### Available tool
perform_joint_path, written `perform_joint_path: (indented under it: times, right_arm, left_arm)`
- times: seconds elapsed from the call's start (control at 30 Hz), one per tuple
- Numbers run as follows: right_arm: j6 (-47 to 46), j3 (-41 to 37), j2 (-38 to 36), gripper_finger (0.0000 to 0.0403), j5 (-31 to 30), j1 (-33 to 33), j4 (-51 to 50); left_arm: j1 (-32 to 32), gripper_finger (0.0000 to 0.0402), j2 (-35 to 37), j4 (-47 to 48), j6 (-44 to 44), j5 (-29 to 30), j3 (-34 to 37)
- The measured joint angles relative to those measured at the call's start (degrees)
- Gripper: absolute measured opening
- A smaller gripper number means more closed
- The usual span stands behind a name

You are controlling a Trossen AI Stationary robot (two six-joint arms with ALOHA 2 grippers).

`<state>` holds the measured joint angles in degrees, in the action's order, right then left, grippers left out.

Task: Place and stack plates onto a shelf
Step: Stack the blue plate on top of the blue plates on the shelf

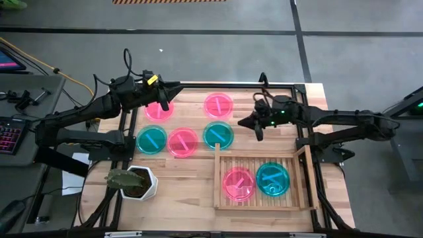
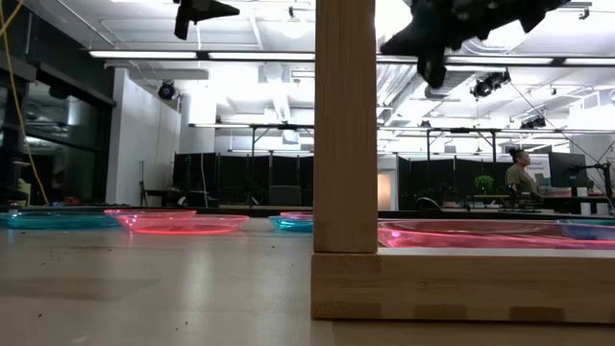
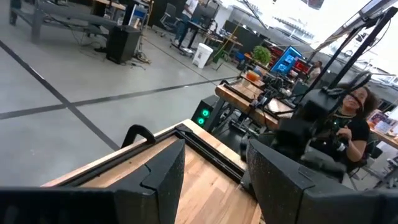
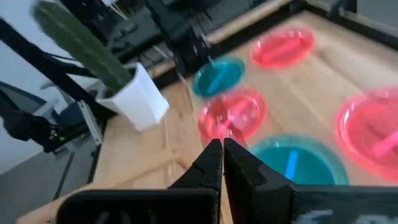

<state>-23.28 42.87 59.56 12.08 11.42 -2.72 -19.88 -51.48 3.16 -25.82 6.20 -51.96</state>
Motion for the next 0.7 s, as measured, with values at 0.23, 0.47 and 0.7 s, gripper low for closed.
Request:
perform_joint_path:
  times: [0.23, 0.47, 0.7]
  right_arm:
    - [0.70, 0.00, -6.97, 0.0000, -3.17, 0.00, -5.06]
    - [1.97, 0.00, -13.85, 0.0000, -6.19, -0.02, -12.24]
    - [2.82, 0.00, -19.35, 0.0000, -8.93, -0.02, -16.14]
  left_arm:
    - [-0.02, 0.0161, 0.00, 0.09, 2.40, 0.33, 0.00]
    - [0.00, 0.0161, 0.00, 0.10, 2.51, 0.33, 0.00]
    - [0.04, 0.0161, 0.00, 0.79, 2.45, 0.33, 0.00]
